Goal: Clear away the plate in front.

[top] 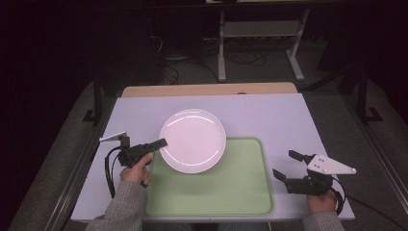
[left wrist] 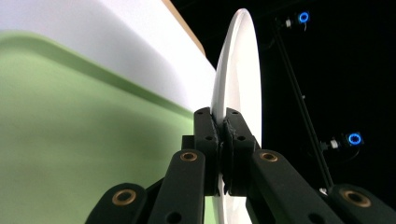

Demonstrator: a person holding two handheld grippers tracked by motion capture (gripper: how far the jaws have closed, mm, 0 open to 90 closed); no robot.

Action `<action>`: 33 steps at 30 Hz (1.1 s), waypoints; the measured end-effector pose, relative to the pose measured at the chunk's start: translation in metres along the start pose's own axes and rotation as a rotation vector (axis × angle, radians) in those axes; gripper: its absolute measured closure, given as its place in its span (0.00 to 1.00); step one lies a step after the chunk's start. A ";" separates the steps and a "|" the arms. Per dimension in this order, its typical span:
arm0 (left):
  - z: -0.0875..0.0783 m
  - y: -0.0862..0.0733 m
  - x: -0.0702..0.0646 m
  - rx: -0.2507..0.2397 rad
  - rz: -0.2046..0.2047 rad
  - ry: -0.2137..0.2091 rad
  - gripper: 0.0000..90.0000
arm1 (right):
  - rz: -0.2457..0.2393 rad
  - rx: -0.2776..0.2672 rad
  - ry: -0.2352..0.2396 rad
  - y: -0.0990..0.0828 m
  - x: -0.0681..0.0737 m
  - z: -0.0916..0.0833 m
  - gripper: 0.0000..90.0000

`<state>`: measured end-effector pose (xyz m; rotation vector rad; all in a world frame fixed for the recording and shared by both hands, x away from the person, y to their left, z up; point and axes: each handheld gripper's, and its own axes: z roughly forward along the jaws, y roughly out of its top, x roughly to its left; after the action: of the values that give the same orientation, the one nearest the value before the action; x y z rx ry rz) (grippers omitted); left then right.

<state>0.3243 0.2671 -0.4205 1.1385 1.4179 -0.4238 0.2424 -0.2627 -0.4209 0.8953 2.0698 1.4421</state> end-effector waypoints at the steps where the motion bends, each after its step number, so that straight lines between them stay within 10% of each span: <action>1: 0.002 -0.001 -0.001 0.009 0.008 0.000 0.96 | 0.000 -0.001 0.000 0.000 0.000 0.000 0.15; 33: 0.016 -0.031 0.008 0.194 0.060 0.094 0.96 | 0.000 -0.002 0.001 0.000 0.001 0.000 0.15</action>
<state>0.3093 0.2428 -0.4425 1.3697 1.4428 -0.4780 0.2416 -0.2623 -0.4206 0.8942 2.0687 1.4441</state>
